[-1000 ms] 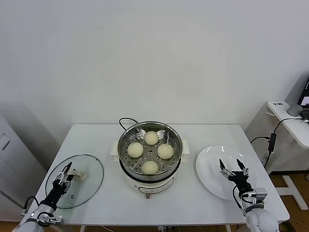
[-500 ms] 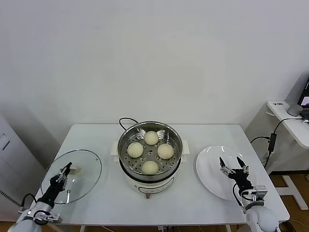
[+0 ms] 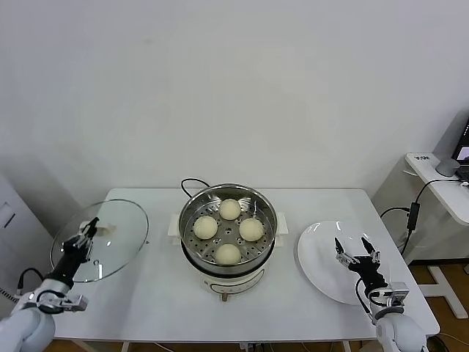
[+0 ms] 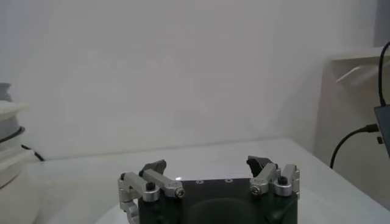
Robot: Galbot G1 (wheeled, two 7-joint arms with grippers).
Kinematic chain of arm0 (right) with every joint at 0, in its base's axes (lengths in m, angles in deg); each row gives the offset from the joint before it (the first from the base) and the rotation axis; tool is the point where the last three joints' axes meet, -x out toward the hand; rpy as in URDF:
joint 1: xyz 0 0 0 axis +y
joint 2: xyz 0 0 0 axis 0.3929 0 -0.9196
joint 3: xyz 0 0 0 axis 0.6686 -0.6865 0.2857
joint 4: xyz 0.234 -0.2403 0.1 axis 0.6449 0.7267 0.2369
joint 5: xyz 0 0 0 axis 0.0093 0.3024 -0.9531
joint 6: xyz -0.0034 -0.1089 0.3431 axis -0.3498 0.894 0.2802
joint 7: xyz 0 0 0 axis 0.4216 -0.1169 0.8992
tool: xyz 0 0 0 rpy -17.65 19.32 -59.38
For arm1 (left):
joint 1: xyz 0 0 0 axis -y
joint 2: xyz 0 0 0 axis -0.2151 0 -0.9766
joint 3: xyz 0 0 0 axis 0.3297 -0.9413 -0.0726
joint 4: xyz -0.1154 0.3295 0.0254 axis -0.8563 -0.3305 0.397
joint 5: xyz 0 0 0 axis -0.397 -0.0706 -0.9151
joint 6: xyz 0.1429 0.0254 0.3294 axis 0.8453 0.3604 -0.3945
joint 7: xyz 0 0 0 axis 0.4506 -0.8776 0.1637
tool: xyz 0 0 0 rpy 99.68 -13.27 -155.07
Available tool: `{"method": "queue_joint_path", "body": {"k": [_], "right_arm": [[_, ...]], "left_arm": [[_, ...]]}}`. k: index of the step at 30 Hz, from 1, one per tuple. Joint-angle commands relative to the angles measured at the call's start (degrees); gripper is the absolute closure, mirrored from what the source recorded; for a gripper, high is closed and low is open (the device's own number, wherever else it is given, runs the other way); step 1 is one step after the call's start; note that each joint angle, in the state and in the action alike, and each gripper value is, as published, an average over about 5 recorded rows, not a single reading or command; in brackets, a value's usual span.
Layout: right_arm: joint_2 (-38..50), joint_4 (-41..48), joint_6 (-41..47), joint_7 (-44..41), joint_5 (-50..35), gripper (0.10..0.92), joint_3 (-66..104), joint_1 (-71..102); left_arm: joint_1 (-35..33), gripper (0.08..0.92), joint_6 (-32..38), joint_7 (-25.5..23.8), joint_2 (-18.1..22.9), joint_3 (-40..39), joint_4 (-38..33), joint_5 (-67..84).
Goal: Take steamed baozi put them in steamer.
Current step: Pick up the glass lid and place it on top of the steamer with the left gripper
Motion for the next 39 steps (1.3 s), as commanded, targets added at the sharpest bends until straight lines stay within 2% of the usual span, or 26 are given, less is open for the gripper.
{"method": "queue_joint_path", "body": {"k": [1, 9, 17, 24, 32, 39], "right_arm": [[0.10, -0.46, -0.30, -0.12, 5.74, 0.203, 1.47, 0.23], [0.29, -0.97, -0.68, -0.49, 7.71, 0.203, 2.59, 0.91], [0.08, -0.73, -1.02, -0.58, 7.44, 0.203, 3.10, 1.28], [0.02, -0.42, -0.94, -0.39, 7.22, 0.203, 3.10, 1.45], [-0.15, 0.02, -0.76, -0.20, 7.21, 0.203, 3.05, 1.40], [-0.41, 0.53, -0.75, -0.15, 7.24, 0.203, 3.03, 1.44]], "left_arm": [[0.37, 0.895, -13.46, -12.64, -5.08, -2.22, -17.64, 7.97], [2.02, 0.895, -22.37, -20.13, -8.47, -5.96, -23.53, 8.36], [4.75, 0.895, -33.86, -23.21, -8.79, -15.69, -28.17, 0.49], [10.67, 0.895, -40.89, -23.85, -5.68, -27.09, -28.90, -8.60], [16.45, 0.895, -43.41, -24.09, -0.29, -37.12, -26.09, -15.10], [20.32, 0.895, -43.95, -24.32, 3.08, -41.79, -23.66, -16.97]]}}
